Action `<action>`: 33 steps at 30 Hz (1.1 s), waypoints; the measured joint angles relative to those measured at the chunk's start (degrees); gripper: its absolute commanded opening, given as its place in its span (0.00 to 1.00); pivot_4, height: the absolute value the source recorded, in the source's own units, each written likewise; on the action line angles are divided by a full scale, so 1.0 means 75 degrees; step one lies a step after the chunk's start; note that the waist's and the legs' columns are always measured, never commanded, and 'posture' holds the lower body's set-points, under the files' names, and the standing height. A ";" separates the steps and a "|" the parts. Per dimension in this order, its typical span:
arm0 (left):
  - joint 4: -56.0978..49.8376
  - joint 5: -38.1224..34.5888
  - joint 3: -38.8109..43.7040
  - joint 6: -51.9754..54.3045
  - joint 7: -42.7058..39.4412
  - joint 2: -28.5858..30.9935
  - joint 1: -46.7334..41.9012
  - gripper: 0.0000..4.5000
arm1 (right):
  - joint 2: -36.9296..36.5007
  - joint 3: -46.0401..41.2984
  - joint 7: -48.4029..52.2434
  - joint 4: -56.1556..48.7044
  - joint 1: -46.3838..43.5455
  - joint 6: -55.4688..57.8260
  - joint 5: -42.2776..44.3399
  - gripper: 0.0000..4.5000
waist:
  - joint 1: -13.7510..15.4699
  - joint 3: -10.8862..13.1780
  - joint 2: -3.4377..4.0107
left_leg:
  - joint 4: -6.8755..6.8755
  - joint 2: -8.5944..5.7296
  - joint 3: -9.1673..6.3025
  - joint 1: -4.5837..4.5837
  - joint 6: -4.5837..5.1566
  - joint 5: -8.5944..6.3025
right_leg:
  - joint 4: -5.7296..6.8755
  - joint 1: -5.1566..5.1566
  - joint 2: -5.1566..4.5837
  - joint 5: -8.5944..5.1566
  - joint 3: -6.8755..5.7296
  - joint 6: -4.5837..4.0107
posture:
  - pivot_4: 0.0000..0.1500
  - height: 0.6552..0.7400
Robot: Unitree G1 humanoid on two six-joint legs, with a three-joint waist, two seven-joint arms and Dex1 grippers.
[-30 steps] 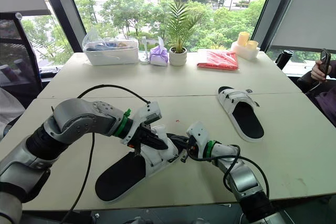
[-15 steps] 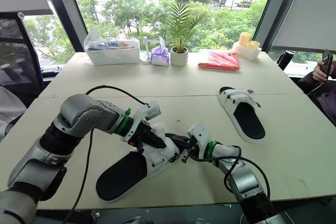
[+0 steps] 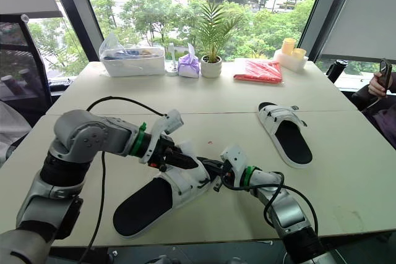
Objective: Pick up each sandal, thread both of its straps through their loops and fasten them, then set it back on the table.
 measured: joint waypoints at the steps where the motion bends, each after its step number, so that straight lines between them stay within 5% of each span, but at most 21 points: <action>1: -0.0142 -0.0354 0.0146 0.0000 0.0155 0.0127 0.0114 0.81 | 0.0002 0.0019 0.0001 0.0017 -0.0033 0.0000 0.0000 0.00 | -0.0001 0.0000 0.0000 | -0.0001 0.0001 0.0000 0.0000 -0.0006 0.0004 | 0.0002 0.0000 0.0000 0.0000 0.0000 0.0002 | 1.00 1.00; 2: -0.0230 -0.0569 0.0232 0.0001 0.0217 0.0202 0.0185 0.91 | 0.0003 0.0028 0.0004 0.0018 -0.0036 -0.0001 0.0000 0.00 | -0.0004 0.0000 0.0000 | -0.0002 0.0001 -0.0001 0.0000 -0.0023 0.0014 | 0.0007 -0.0002 -0.0001 0.0001 0.0001 0.0003 | 1.00 1.00; 11: 0.0235 -0.4367 0.1638 -0.0069 0.2589 0.2214 0.2007 0.91 | -0.0010 0.0098 0.0210 0.0373 -0.0260 -0.0184 0.0000 0.00 | -0.0022 -0.0001 -0.0003 | -0.0003 0.0003 -0.0010 0.0029 -0.0039 0.0015 | 0.0044 -0.0026 -0.0015 -0.0003 0.0006 0.0004 | 1.00 1.00; 17: 0.0548 -0.7674 0.1010 -0.2102 0.5101 0.2990 0.3875 0.91 | -0.0007 0.0090 0.0311 0.0669 -0.0433 -0.0305 0.0000 0.00 | 0.0018 -0.0015 -0.0037 | -0.0005 0.0004 -0.0021 0.0049 -0.0060 0.0007 | 0.0041 -0.0011 -0.0035 -0.0014 0.0017 -0.0045 | 1.00 1.00; 29: 0.0618 -0.8030 0.0037 -0.3423 0.6822 0.1558 0.3801 0.91 | -0.0007 0.0096 0.0379 0.0762 -0.0440 -0.0360 0.0000 0.00 | 0.0023 -0.0041 -0.0011 | -0.0022 0.0002 -0.0016 0.0051 -0.0060 0.0009 | -0.0009 -0.0012 -0.0017 0.0014 0.0012 -0.0082 | 1.00 1.00; 33: 0.0708 -0.8030 0.0036 -0.3623 0.7340 0.1093 0.3765 0.65 | -0.0010 0.0082 0.0336 0.0709 -0.0392 -0.0357 0.0000 0.00 | 0.0031 -0.0043 -0.0014 | -0.0020 0.0001 -0.0016 0.0051 -0.0060 0.0009 | -0.0009 -0.0011 -0.0017 0.0014 0.0012 -0.0082 | 1.00 1.00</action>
